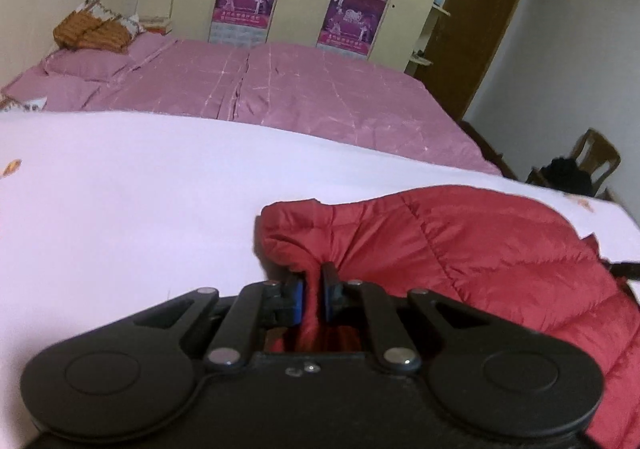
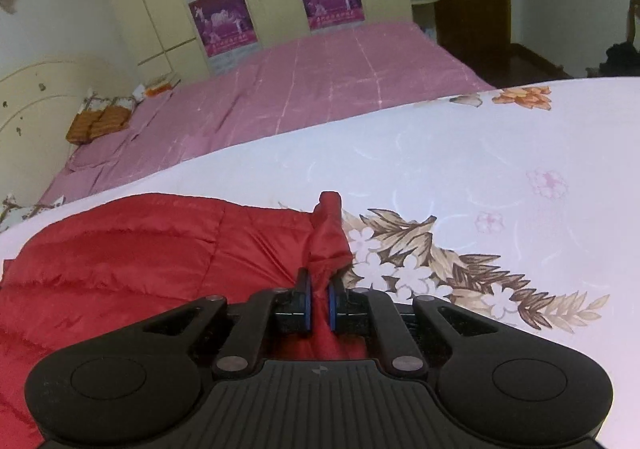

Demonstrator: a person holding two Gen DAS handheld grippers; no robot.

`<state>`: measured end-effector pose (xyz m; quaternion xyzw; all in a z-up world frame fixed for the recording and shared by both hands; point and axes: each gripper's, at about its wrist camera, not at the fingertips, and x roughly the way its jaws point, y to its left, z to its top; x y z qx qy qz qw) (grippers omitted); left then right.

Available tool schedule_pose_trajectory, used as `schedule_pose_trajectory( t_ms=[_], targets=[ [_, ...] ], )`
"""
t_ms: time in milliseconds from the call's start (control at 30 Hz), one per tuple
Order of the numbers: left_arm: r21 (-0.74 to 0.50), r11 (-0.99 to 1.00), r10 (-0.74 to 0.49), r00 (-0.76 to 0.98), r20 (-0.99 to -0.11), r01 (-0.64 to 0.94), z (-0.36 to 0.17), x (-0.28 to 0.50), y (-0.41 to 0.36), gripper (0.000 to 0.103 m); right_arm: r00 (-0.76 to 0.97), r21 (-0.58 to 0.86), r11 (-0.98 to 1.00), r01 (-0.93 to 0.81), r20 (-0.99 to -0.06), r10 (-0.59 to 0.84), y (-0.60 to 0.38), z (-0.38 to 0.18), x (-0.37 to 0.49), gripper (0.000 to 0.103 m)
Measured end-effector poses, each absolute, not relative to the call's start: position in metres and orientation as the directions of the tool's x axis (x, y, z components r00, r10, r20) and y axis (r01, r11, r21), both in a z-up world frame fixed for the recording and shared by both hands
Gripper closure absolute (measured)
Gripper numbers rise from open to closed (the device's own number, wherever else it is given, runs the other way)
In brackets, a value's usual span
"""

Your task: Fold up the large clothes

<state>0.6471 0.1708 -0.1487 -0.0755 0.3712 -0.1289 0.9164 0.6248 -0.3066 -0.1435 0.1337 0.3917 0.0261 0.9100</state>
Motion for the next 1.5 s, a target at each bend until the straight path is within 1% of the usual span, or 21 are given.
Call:
schedule_pose_trajectory(
  t_ms=[67, 100, 133, 167, 233, 367, 500, 600, 667, 700, 733, 767, 800, 833, 967, 1000, 1067, 1133, 1200, 1400, 1500],
  targets=[
    [-0.224, 0.959, -0.283, 0.688, -0.668, 0.176, -0.143, 0.645, 0.169, 0.088, 0.681, 0.255, 0.965, 0.062, -0.718, 0.145, -0.305, -0.141, 0.627, 0.097],
    [-0.207, 0.966, -0.256, 0.7, -0.666, 0.156, -0.137, 0.643, 0.171, 0.072, 0.676, 0.255, 0.964, 0.076, -0.724, 0.138, -0.306, -0.137, 0.628, 0.096],
    [-0.18, 0.974, -0.223, 0.725, -0.651, 0.138, -0.129, 0.635, 0.17, 0.059, 0.685, 0.247, 0.965, 0.092, -0.719, 0.119, -0.306, -0.13, 0.625, 0.089],
    [-0.16, 0.978, -0.204, 0.754, -0.625, 0.132, -0.118, 0.625, 0.169, 0.056, 0.708, 0.235, 0.967, 0.104, -0.7, 0.094, -0.306, -0.117, 0.62, 0.066],
    [-0.145, 0.98, -0.192, 0.81, -0.554, 0.133, -0.094, 0.597, 0.168, 0.05, 0.77, 0.235, 0.969, 0.072, -0.631, 0.095, -0.304, -0.091, 0.601, 0.042],
    [-0.101, 0.959, -0.279, 0.811, -0.514, 0.265, -0.069, 0.533, 0.132, 0.05, 0.795, 0.248, 0.966, -0.076, -0.569, 0.209, -0.279, -0.065, 0.559, 0.042],
    [-0.085, 0.94, -0.326, 0.791, -0.518, 0.332, -0.086, 0.475, 0.098, 0.05, 0.801, 0.271, 0.952, -0.145, -0.533, 0.274, -0.255, -0.061, 0.509, 0.042],
    [-0.054, 0.953, -0.277, 0.79, -0.547, 0.297, -0.104, 0.441, 0.092, 0.05, 0.836, 0.243, 0.964, -0.105, -0.504, 0.218, -0.251, -0.061, 0.466, 0.042],
    [-0.021, 0.978, -0.185, 0.814, -0.55, 0.208, -0.109, 0.423, 0.103, 0.051, 0.84, 0.298, 0.954, -0.026, -0.51, 0.183, -0.263, -0.068, 0.445, 0.041],
    [-0.032, 0.985, -0.16, 0.834, -0.528, 0.168, -0.107, 0.41, 0.11, 0.043, 0.838, 0.34, 0.94, 0.036, -0.522, 0.157, -0.275, -0.074, 0.431, 0.041],
    [-0.06, 0.992, -0.126, 0.857, -0.5, 0.111, -0.104, 0.395, 0.12, 0.031, 0.839, 0.372, 0.924, 0.085, -0.527, 0.135, -0.284, -0.078, 0.419, 0.041],
    [-0.095, 0.994, -0.101, 0.867, -0.487, 0.062, -0.102, 0.383, 0.129, 0.025, 0.839, 0.402, 0.907, 0.124, -0.531, 0.12, -0.293, -0.082, 0.408, 0.038],
    [-0.151, 0.988, -0.089, 0.868, -0.488, 0.017, -0.102, 0.372, 0.138, 0.021, 0.834, 0.44, 0.882, 0.167, -0.54, 0.112, -0.304, -0.087, 0.398, 0.03],
    [-0.205, 0.979, -0.09, 0.865, -0.494, -0.015, -0.103, 0.364, 0.149, 0.021, 0.831, 0.483, 0.851, 0.205, -0.546, 0.109, -0.312, -0.092, 0.388, 0.012],
    [-0.49, 0.866, -0.201, 0.828, -0.524, -0.1, -0.121, 0.354, 0.181, 0.03, 0.819, 0.615, 0.747, 0.252, -0.547, 0.175, -0.329, -0.112, 0.365, 0.012],
    [-0.564, 0.818, -0.242, 0.82, -0.518, -0.115, -0.128, 0.359, 0.187, 0.037, 0.819, 0.66, 0.704, 0.263, -0.538, 0.199, -0.331, -0.117, 0.363, 0.012],
    [-0.669, 0.732, -0.302, 0.818, -0.489, -0.13, -0.144, 0.362, 0.195, 0.04, 0.83, 0.74, 0.612, 0.277, -0.506, 0.236, -0.332, -0.13, 0.363, 0.012],
    [-0.677, 0.723, -0.288, 0.831, -0.476, -0.137, -0.155, 0.367, 0.19, 0.041, 0.839, 0.769, 0.574, 0.281, -0.487, 0.242, -0.329, -0.141, 0.362, 0.013],
    [-0.673, 0.727, -0.271, 0.843, -0.464, -0.137, -0.162, 0.379, 0.188, 0.041, 0.84, 0.777, 0.563, 0.282, -0.484, 0.246, -0.321, -0.149, 0.369, 0.021],
    [-0.662, 0.735, -0.244, 0.852, -0.462, -0.148, -0.163, 0.408, 0.181, 0.041, 0.85, 0.758, 0.594, 0.268, -0.477, 0.224, -0.304, -0.154, 0.389, 0.03],
    [-0.682, 0.716, -0.251, 0.856, -0.451, -0.149, -0.165, 0.419, 0.183, 0.047, 0.85, 0.764, 0.581, 0.281, -0.479, 0.219, -0.306, -0.157, 0.4, 0.04]
  ],
)
